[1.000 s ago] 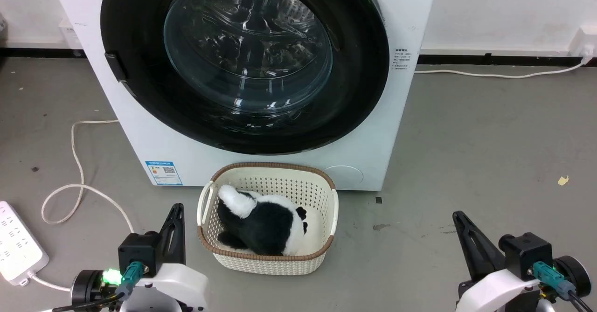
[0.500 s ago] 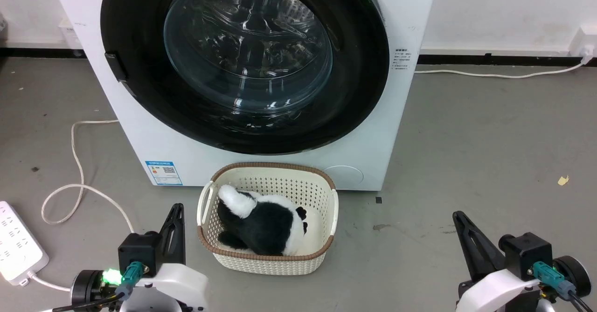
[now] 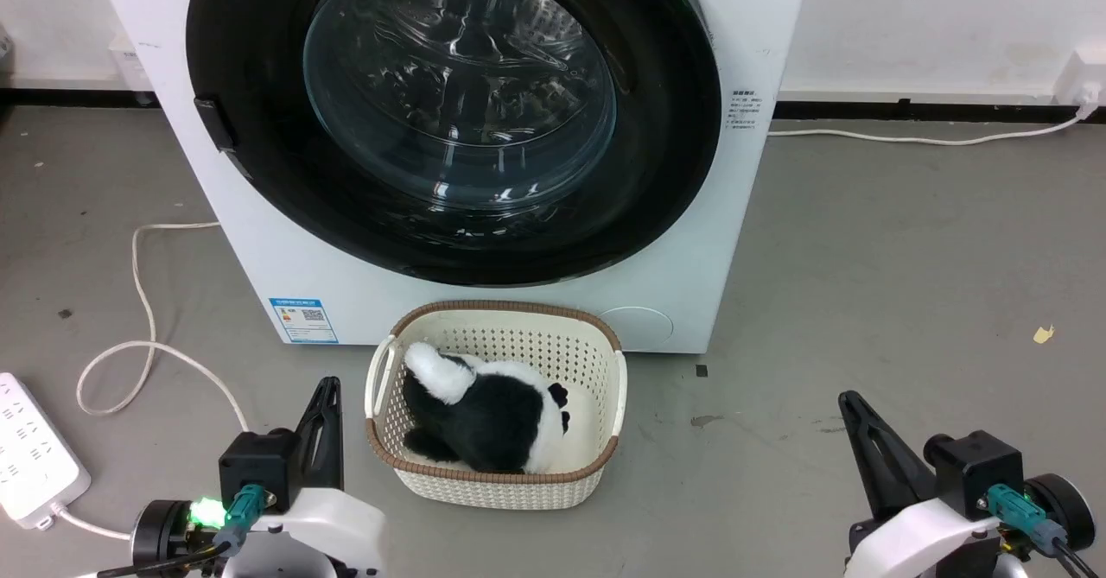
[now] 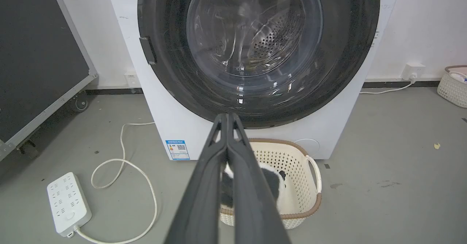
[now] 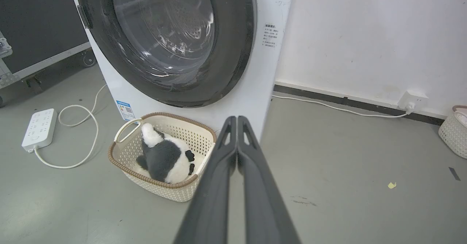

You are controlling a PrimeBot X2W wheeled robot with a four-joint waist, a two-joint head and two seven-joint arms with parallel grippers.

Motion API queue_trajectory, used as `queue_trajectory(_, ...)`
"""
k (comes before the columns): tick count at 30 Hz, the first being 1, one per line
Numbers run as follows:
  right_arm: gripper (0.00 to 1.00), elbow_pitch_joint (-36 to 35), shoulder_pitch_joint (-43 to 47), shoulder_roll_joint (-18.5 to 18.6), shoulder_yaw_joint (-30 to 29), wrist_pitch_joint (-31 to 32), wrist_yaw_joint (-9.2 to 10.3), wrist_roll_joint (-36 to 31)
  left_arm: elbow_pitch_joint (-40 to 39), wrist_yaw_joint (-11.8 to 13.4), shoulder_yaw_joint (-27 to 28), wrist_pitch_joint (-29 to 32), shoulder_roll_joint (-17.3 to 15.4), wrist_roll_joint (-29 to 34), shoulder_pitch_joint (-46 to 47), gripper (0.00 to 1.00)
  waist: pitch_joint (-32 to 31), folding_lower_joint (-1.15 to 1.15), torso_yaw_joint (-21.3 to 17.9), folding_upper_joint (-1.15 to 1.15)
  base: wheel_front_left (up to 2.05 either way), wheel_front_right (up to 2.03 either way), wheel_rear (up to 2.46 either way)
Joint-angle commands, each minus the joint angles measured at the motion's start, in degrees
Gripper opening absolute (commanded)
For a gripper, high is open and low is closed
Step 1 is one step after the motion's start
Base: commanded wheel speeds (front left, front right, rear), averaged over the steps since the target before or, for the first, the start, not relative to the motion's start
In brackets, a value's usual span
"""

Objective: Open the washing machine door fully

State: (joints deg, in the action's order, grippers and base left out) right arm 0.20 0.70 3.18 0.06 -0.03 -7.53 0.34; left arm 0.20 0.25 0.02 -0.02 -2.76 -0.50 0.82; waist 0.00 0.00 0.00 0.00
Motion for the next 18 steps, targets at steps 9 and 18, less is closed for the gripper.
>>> queue_trajectory(9,0.0,-0.2,-0.7,-0.3,-0.06,0.03,0.04,-0.34,-0.2,-0.25,-0.02,0.02,-0.11,0.5,-0.82,0.0,0.0,0.0,0.0,0.0,0.0,0.0,0.0)
queue_trajectory(18,0.0,-0.2,-0.7,-0.3,-0.06,0.03,0.04,-0.34,-0.2,-0.25,-0.02,0.02,-0.11,0.5,-0.82,0.0,0.0,0.0,0.0,0.0,0.0,0.0,0.0)
